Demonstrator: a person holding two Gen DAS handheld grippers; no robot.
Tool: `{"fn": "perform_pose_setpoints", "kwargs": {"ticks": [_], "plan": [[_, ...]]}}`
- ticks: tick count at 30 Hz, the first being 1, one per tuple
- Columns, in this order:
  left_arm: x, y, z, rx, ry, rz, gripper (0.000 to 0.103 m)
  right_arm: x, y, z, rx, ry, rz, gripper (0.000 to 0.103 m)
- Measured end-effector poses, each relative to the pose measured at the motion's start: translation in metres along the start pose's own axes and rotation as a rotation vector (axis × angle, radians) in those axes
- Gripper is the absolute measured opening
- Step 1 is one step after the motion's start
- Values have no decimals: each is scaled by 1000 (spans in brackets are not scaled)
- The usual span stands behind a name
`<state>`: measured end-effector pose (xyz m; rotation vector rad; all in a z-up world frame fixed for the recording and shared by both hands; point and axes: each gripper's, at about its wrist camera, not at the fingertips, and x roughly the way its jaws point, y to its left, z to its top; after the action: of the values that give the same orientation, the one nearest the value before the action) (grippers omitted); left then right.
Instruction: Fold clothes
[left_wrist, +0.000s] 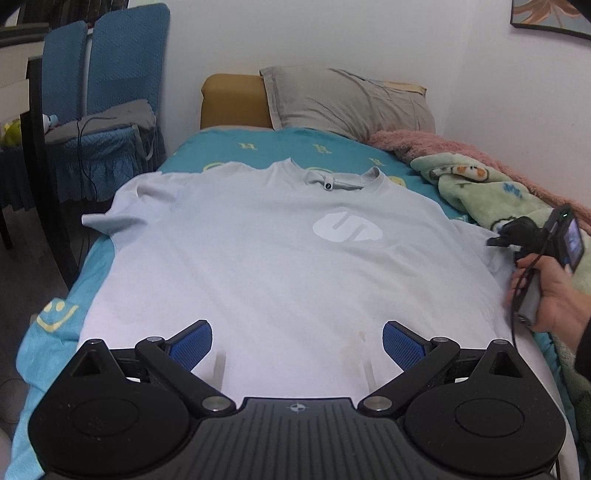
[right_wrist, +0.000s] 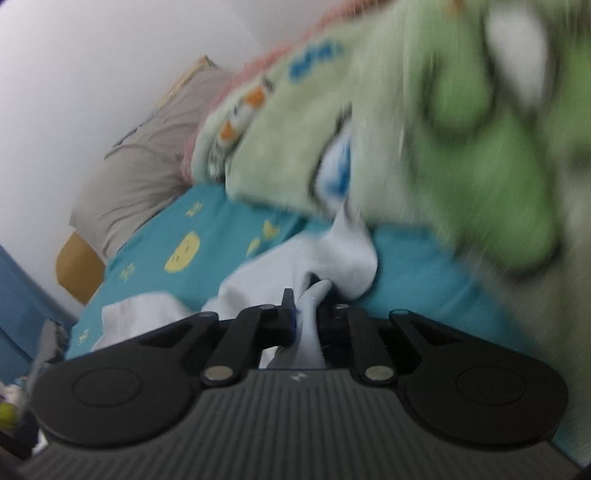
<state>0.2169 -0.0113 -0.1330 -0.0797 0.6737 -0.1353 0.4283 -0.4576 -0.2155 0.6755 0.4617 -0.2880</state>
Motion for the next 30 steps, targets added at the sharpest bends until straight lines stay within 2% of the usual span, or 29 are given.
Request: {"fn": "perform_pose_setpoints", "kwargs": {"ticks": [5, 8, 11, 16, 19, 22, 26, 30], "plan": [[-11, 2, 11, 8, -38, 32, 100, -34, 10, 38, -84, -66, -59, 10], [-21, 8, 17, -7, -58, 38, 100, -52, 40, 47, -184, -93, -83, 10], [-32, 19, 23, -35, -67, 55, 100, -72, 80, 45, -288, -134, -103, 10], [-44, 52, 31, -176, -82, 22, 100, -105, 156, 23, -429, -209, -91, 10], [-49, 73, 34, -251, -85, 24, 100, -117, 211, -9, -555, -228, -67, 10], [-54, 98, 37, -321, -89, 37, 100, -117, 267, -61, -736, -227, -35, 10], [-53, 133, 40, -420, -76, 64, 100, -98, 321, -146, -926, -155, 23, 10], [-42, 164, 36, -479, -37, 112, 100, -66, 346, -214, -1072, -79, 41, 10]]}}
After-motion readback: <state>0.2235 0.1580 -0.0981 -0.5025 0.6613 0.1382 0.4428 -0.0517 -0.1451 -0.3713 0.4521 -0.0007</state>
